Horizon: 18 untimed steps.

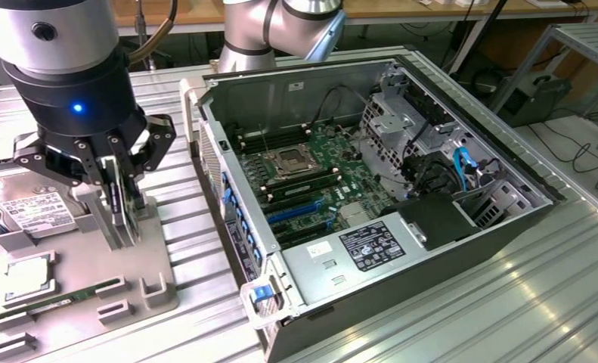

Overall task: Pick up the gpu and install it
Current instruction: 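Pick up the gpu and move the gpu toward the slot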

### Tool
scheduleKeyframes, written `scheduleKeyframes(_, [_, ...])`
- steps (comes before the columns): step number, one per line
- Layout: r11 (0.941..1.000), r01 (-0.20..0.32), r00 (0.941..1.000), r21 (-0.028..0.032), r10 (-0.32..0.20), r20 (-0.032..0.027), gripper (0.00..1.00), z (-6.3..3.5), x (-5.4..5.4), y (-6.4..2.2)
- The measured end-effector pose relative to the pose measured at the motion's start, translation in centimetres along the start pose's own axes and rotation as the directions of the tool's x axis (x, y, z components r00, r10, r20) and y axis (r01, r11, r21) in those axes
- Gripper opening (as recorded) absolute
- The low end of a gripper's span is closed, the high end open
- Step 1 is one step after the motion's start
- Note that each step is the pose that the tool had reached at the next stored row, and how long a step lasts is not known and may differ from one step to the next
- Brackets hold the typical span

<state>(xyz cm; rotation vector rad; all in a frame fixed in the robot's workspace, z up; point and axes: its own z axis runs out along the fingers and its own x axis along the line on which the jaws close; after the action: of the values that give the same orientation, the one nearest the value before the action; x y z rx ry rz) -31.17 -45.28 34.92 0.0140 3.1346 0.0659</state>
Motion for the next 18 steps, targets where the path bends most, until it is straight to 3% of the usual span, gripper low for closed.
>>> scheduleKeyframes(18, [1.0000,0.000,1.0000,0.0000,0.000,0.0000,0.28,-0.41,0.00,0.02])
